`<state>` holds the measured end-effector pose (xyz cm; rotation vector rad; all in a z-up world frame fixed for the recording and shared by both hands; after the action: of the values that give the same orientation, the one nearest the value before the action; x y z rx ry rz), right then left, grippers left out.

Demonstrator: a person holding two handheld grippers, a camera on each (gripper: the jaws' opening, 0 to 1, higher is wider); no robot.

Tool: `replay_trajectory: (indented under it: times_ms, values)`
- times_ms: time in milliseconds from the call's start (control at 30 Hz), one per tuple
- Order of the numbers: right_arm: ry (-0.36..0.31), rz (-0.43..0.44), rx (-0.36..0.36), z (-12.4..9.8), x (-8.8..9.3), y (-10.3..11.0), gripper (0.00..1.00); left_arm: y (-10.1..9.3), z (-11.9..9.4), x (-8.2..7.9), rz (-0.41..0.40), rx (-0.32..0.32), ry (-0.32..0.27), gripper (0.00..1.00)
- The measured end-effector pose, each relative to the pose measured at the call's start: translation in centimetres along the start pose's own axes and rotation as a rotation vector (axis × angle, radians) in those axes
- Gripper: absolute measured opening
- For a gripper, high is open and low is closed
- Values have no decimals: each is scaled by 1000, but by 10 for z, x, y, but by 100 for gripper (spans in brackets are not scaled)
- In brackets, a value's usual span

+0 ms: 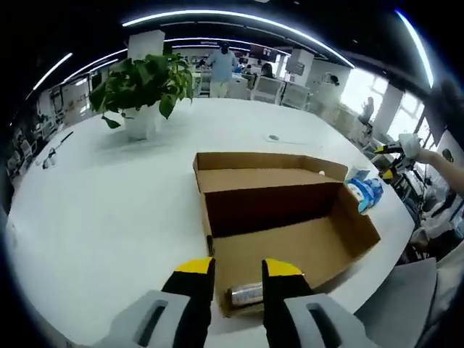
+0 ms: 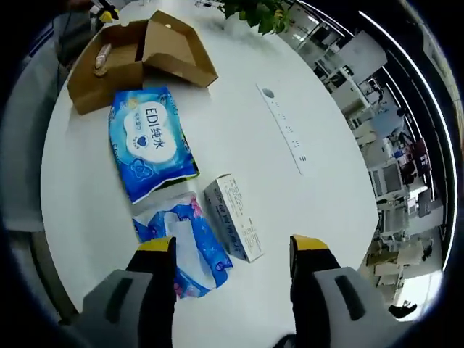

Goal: Operate the shoe box by opening the lid, removing the specified soft item, and placing it in the target area until the item is outside and the box remains undamaged.

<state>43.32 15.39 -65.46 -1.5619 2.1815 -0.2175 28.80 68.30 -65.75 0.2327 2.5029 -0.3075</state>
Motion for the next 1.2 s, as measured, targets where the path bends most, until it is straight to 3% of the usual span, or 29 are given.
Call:
replay_trajectory:
  times_ms: [300, 400, 633, 933, 1067, 1200]
  values:
    - [-91, 57, 21, -24, -6, 31, 71, -20, 9, -6, 141, 94, 79, 33]
    - [-137, 106, 9, -35, -11, 45, 75, -23, 12, -13, 227, 104, 98, 34]
    - [-240, 238, 13, -57, -19, 65, 80, -30, 18, -29, 317, 131, 110, 41]
    - [-313, 359, -33, -74, -20, 97, 82, -41, 31, -20, 534, 174, 220, 49]
    - [-324, 385, -21, -79, -23, 108, 82, -45, 36, -17, 590, 205, 261, 49]
    - [-342, 401, -53, -81, -29, 123, 85, -46, 39, -21, 627, 223, 278, 50]
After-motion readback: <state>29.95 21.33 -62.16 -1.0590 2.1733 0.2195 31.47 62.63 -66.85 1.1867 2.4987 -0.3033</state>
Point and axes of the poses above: the point that each gripper's makers call its tool centre point, and the gripper's own axes: z roughly forward along the fingers, y roughly to its left, x roughly out of its underside, the point moved 2 cm from there along -z, roughly backward along the fingers, and after that the axes turned 8 degrees about y, right-handed, at the moved point
